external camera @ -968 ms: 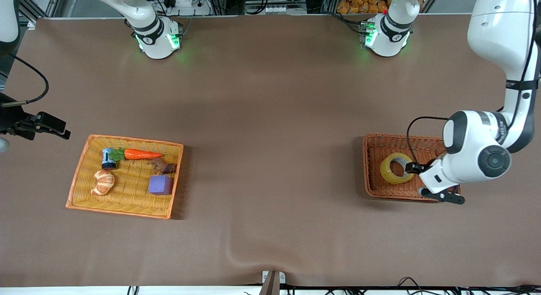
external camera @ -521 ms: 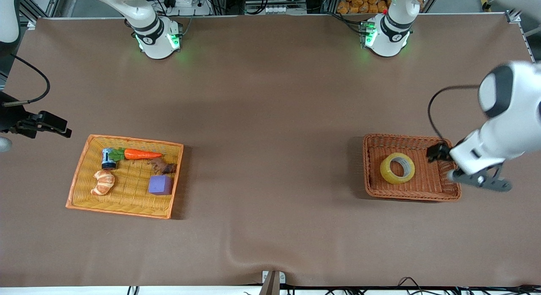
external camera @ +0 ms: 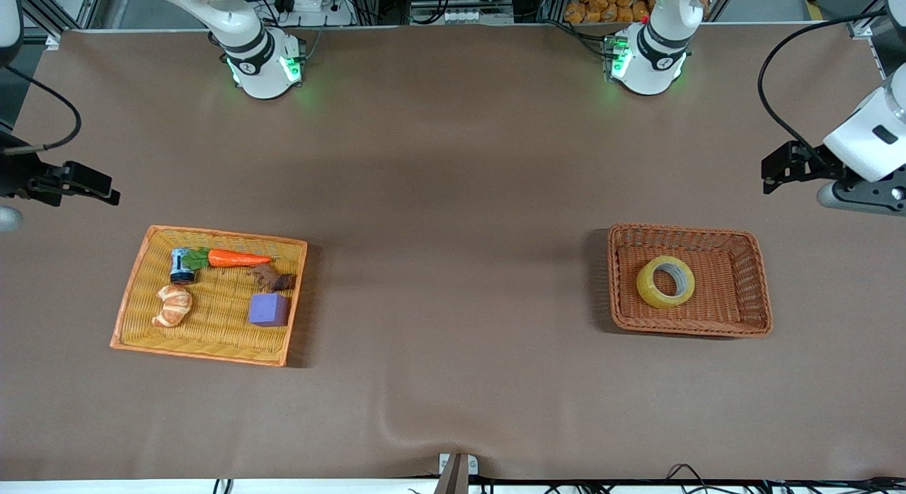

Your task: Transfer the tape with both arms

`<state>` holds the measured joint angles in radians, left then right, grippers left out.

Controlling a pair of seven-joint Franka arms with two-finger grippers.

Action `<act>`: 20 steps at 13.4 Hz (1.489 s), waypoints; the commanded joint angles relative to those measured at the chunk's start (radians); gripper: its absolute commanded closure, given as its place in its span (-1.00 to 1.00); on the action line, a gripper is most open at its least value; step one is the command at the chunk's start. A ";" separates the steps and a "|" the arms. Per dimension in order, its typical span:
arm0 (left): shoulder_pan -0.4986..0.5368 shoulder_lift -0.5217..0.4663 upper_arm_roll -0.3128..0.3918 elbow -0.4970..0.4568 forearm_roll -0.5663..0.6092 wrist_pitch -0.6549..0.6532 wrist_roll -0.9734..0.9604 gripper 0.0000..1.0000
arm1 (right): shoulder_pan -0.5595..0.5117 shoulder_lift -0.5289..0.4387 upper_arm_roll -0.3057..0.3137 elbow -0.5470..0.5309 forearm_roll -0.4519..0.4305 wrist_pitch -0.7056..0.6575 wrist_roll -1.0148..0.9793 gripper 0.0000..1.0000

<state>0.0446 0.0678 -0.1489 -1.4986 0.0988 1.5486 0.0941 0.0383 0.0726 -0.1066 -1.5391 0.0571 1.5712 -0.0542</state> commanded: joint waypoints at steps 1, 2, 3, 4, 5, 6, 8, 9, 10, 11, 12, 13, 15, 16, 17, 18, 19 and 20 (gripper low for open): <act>0.009 -0.045 -0.005 -0.014 -0.001 -0.036 -0.016 -1.00 | -0.008 -0.118 0.013 -0.153 -0.011 0.056 0.011 -1.00; 0.011 -0.060 -0.001 -0.018 -0.005 -0.038 -0.016 -1.00 | -0.008 -0.138 0.013 -0.167 -0.011 0.061 0.011 -1.00; 0.014 -0.072 0.003 -0.028 -0.013 -0.038 -0.016 -1.00 | -0.009 -0.140 0.013 -0.167 -0.011 0.059 0.008 -1.00; 0.033 -0.077 0.003 -0.034 -0.040 -0.038 -0.017 -1.00 | -0.012 -0.143 0.012 -0.167 -0.011 0.050 0.004 -1.00; 0.049 -0.078 0.005 -0.043 -0.075 -0.033 -0.016 -1.00 | -0.011 -0.152 0.012 -0.167 -0.011 0.037 0.002 -1.00; 0.044 -0.101 0.008 -0.069 -0.083 -0.027 -0.016 -1.00 | -0.011 -0.161 0.012 -0.165 -0.011 0.017 0.011 -1.00; 0.005 -0.138 0.031 -0.115 -0.080 0.005 -0.022 -1.00 | -0.012 -0.162 0.012 -0.159 -0.011 0.001 0.002 -1.00; -0.020 -0.141 0.055 -0.115 -0.077 0.005 -0.022 -1.00 | -0.012 -0.160 0.013 -0.157 -0.013 -0.006 -0.001 -1.00; -0.032 -0.140 0.064 -0.109 -0.070 0.002 -0.007 -1.00 | -0.011 -0.160 0.013 -0.156 -0.013 -0.013 0.000 -1.00; -0.043 -0.140 0.069 -0.104 -0.057 0.002 -0.010 -1.00 | -0.011 -0.160 0.013 -0.154 -0.014 -0.032 0.007 -1.00; -0.054 -0.140 0.078 -0.100 -0.056 0.002 -0.019 -1.00 | -0.011 -0.160 0.013 -0.153 -0.014 -0.033 0.007 -1.00; -0.052 -0.140 0.094 -0.098 -0.068 -0.002 -0.014 -1.00 | -0.011 -0.160 0.013 -0.150 -0.014 -0.033 0.005 -1.00; -0.054 -0.141 0.118 -0.098 -0.093 -0.012 -0.017 -1.00 | -0.011 -0.155 0.013 -0.147 -0.019 -0.031 0.004 -1.00; -0.054 -0.140 0.118 -0.094 -0.094 -0.022 -0.017 -1.00 | -0.011 -0.155 0.013 -0.148 -0.035 -0.028 0.002 -1.00; -0.054 -0.138 0.118 -0.089 -0.094 -0.024 -0.016 -1.00 | -0.009 -0.154 0.015 -0.148 -0.060 -0.014 0.001 -1.00; -0.054 -0.138 0.118 -0.089 -0.094 -0.025 -0.017 -1.00 | -0.009 -0.152 0.015 -0.150 -0.063 -0.005 0.001 -1.00; -0.058 -0.138 0.118 -0.089 -0.096 -0.031 -0.020 -1.00 | -0.009 -0.152 0.015 -0.151 -0.063 -0.003 0.001 -1.00; -0.067 -0.138 0.120 -0.089 -0.123 -0.041 -0.048 -1.00 | -0.009 -0.151 0.015 -0.151 -0.063 -0.003 0.001 -1.00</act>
<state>-0.0034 -0.0494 -0.0377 -1.5741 0.0132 1.5261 0.0787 0.0383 -0.0615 -0.1043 -1.6708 0.0148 1.5568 -0.0544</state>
